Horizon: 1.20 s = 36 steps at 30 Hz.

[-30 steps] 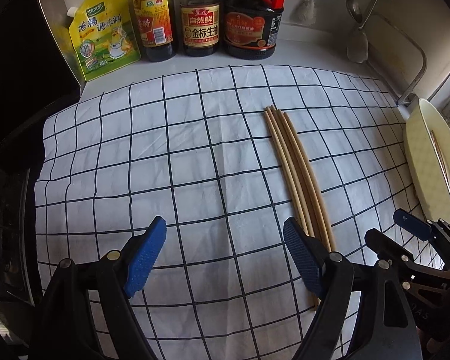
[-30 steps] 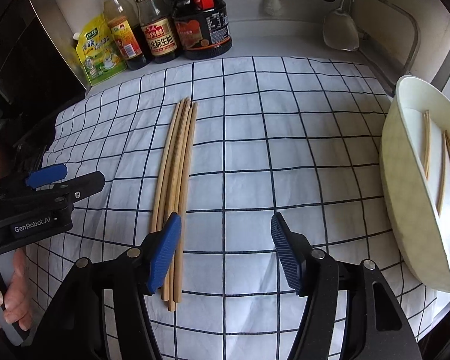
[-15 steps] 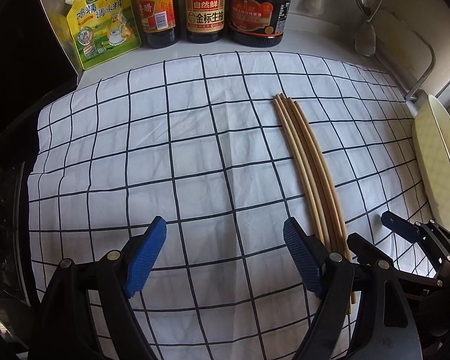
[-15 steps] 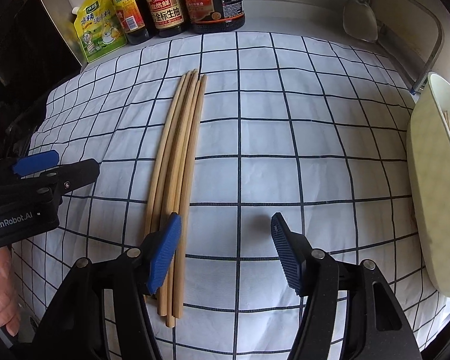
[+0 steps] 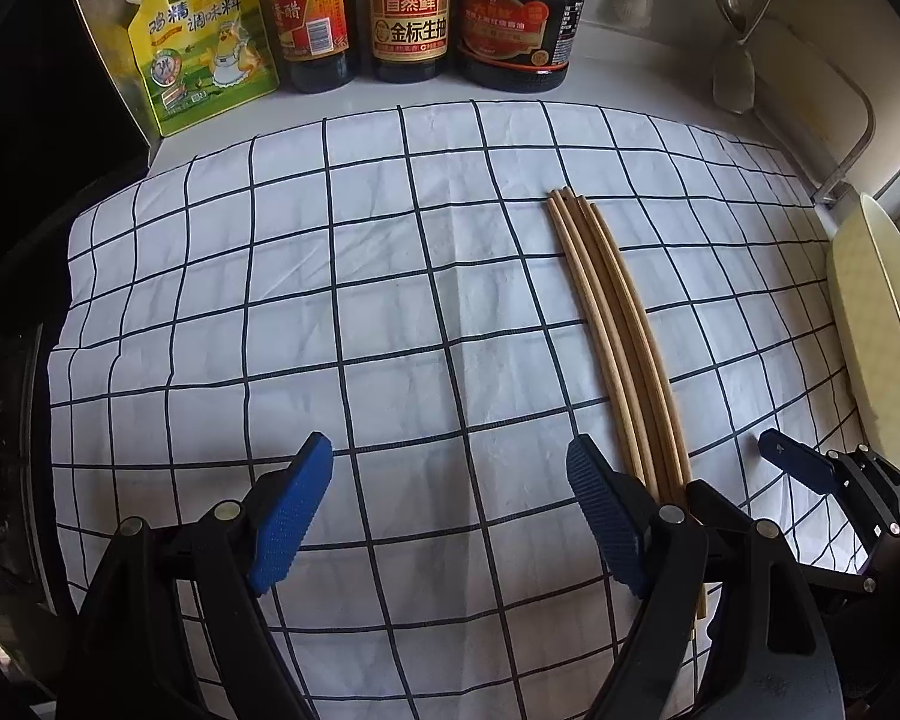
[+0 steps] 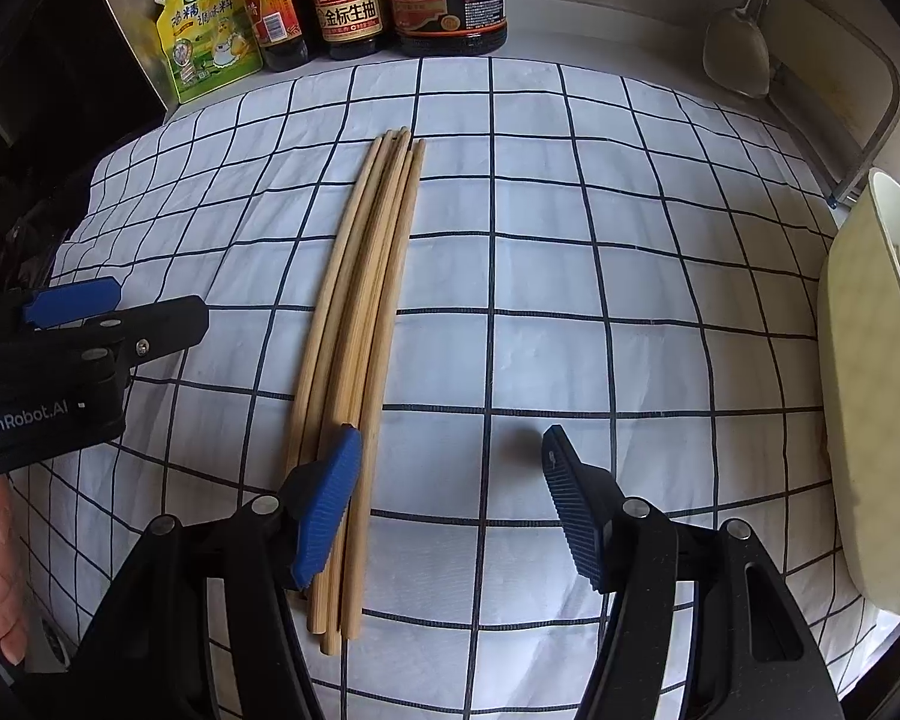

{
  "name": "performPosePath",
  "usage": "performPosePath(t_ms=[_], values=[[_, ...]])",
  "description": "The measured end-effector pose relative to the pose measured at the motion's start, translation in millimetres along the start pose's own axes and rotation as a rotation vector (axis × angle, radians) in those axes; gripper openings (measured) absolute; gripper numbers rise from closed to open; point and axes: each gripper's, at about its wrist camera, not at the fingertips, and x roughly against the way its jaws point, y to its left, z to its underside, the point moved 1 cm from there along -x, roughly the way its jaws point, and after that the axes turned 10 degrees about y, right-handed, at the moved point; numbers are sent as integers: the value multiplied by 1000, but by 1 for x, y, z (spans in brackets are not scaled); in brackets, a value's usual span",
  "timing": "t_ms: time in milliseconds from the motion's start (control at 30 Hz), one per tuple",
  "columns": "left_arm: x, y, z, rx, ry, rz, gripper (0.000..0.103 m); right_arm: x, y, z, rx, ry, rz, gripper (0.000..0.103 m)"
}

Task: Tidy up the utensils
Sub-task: 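Lower both tools to the bundle and separate single chopsticks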

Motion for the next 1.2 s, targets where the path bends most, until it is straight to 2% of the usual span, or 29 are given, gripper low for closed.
performPosePath(t_ms=[100, 200, 767, 1200], values=[[-1, -1, 1, -2, 1, -2, 79, -2, 1, -1, 7, 8, 2, 61], [0, -3, 2, -10, -3, 6, 79, -4, 7, -2, 40, 11, 47, 61], [-13, -30, 9, -58, 15, 33, 79, 0, -42, 5, -58, -9, 53, 61], [-23, -41, 10, -65, 23, 18, 79, 7, -52, 11, -70, -27, 53, 61]])
